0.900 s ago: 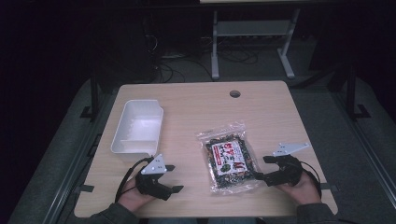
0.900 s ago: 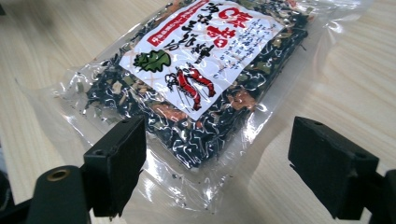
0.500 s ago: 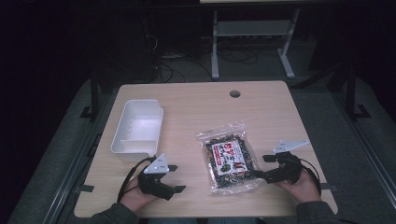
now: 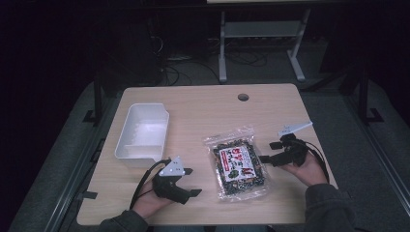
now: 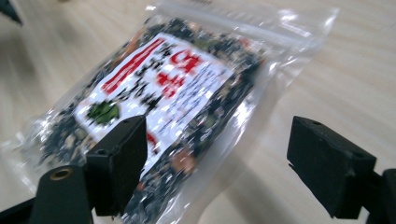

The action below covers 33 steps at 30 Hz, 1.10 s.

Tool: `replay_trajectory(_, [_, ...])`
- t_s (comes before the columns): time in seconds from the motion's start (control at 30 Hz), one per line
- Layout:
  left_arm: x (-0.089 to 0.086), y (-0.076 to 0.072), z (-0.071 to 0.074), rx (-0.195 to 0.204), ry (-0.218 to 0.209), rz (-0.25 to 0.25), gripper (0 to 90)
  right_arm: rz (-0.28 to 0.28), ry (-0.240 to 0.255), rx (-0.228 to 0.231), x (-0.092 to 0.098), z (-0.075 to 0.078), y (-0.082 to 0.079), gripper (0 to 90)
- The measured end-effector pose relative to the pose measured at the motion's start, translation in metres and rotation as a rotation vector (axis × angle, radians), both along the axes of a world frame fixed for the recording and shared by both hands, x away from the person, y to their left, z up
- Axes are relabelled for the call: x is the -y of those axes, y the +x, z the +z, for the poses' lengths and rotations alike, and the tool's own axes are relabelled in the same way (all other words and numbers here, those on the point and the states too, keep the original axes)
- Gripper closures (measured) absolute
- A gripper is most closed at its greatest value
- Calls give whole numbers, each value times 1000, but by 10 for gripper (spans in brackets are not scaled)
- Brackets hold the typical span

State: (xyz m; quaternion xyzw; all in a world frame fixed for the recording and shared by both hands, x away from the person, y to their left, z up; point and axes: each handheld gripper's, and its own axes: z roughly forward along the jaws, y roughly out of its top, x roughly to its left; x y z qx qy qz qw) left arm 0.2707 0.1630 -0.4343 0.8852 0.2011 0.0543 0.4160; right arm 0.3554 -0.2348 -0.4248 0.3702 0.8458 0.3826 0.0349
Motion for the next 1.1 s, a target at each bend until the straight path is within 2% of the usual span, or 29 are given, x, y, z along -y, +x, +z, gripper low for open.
replay_trajectory(0.23, [17, 8, 4, -8, -8, -9, 272, 11, -12, -26, -3, 12, 36, 202])
replay_trajectory(0.37, [28, 12, 3, -16, -12, -21, 304, 27, -39, -44, -11, 18, 59, 206])
replay_trajectory(0.53, [35, 15, 0, -28, -1, -27, 307, 30, -36, -70, -19, 18, 87, 210])
replay_trajectory(0.57, [35, 15, 0, -28, -1, -27, 309, 30, -36, -70, -19, 18, 87, 210])
replay_trajectory(0.6, [36, 17, 0, -31, -3, -28, 316, 26, -36, -80, -21, 15, 97, 228])
replay_trajectory(0.67, [38, 18, 1, -34, -7, -31, 335, 20, -6, -80, -21, 10, 104, 257])
replay_trajectory(0.77, [44, 19, -1, -41, -5, -45, 425, -7, -46, -128, -23, 1, 115, 258])
replay_trajectory(0.93, [57, 20, -7, -57, 15, -84, 516, -18, -50, -155, -27, -14, 125, 306])
replay_trajectory(1.1, [64, 21, -13, -66, 58, -100, 549, -21, -28, -165, -29, -23, 131, 376])
